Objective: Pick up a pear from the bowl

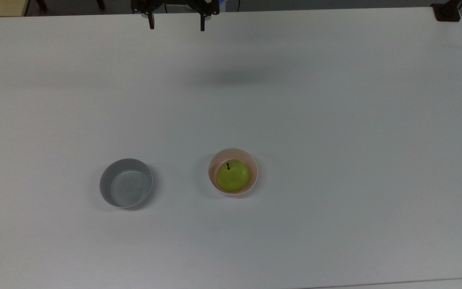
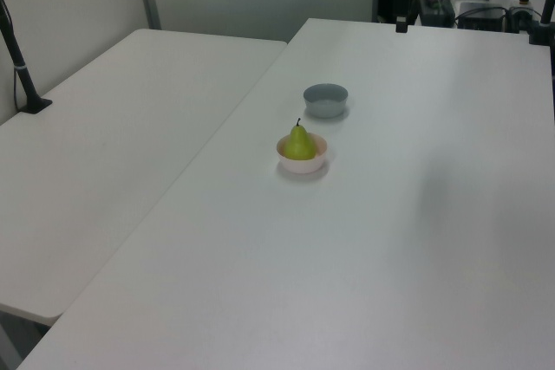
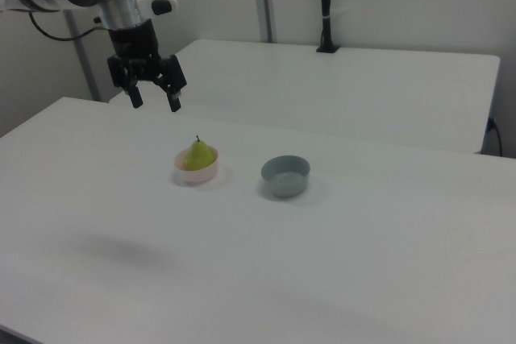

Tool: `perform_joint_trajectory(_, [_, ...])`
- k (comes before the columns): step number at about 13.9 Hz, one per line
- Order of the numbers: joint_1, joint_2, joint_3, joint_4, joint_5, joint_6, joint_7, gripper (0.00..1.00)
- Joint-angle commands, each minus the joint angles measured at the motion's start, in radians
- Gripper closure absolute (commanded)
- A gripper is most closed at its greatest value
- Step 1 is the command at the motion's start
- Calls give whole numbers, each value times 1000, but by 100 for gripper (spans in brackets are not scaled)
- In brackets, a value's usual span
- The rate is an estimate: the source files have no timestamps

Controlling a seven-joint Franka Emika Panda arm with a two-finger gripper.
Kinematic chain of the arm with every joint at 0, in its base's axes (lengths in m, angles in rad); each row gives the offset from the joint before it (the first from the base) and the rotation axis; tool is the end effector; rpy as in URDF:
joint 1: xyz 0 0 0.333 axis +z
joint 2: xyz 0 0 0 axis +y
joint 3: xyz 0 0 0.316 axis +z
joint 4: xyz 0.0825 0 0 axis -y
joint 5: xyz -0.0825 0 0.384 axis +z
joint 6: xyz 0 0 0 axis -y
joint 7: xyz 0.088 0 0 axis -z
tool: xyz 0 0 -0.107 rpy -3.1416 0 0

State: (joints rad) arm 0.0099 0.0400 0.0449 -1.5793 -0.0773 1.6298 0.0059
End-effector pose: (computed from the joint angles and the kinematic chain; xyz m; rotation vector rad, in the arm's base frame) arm 0.5713 0.0230 0.6035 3.0654 0.0813 0.0197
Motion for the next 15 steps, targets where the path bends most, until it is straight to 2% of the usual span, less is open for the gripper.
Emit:
perform_joint_trajectory(1, [1,-12,-7,-15,8,8,-12,0])
perform_joint_trajectory(15, [2,6,-7,-13,10,45,-21,0])
